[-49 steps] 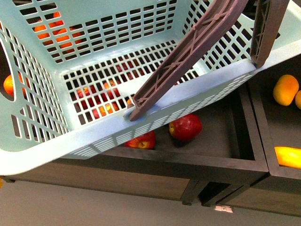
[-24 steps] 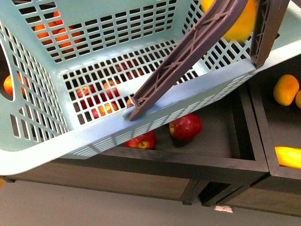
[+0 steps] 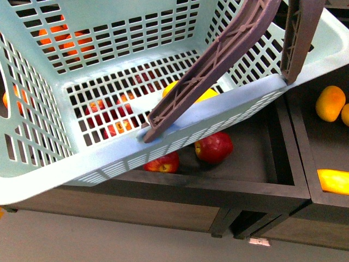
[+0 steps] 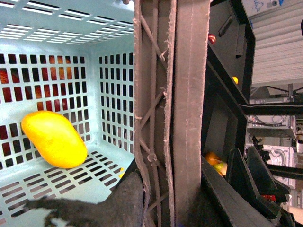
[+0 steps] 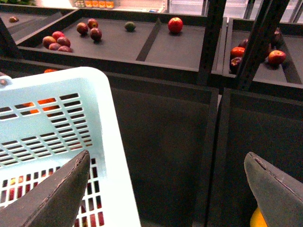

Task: Pick mango and avocado into basket

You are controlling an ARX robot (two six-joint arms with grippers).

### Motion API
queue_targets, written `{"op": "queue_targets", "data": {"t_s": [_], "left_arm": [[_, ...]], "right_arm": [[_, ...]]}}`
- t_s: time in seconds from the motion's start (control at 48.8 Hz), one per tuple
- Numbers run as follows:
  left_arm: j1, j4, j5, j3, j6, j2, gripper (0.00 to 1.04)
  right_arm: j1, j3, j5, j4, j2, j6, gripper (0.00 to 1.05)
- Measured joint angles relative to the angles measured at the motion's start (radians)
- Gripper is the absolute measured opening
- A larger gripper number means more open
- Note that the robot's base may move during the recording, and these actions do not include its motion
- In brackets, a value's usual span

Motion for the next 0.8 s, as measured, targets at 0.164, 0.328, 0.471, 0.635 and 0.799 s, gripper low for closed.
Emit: {"op": "queue_targets", "data": {"t_s": [0.164,0.328,0.471,0.635,0.799], "left_arm": [[-0.004,0.000,0.012,0.000,-0.002,0.000,0.20],[-0.001,0.000,0.006,0.000,-0.005,0.000,0.20],[-0.002,0.000,0.002,0.000,0.000,0.000,0.20],[-0.002,0.000,0.005,0.000,-0.001,0.000,0.20],[-0.002,0.000,0.005,0.000,-0.001,0.000,0.20]], "right_arm": [[0.004,-0.150,0.193,0.264,-0.027,0.008,0.73],[-0.022,-0.299,0.177,0.330,-0.128,0.011,0.47],[-0.043,-0.394,0.163,0.351,-0.193,0.012,0.28],[-0.066,-0.512,0.132,0.359,-0.298,0.014,0.02],[-0.132,-0.610,0.063,0.338,-0.418,0.015,0.02]]}}
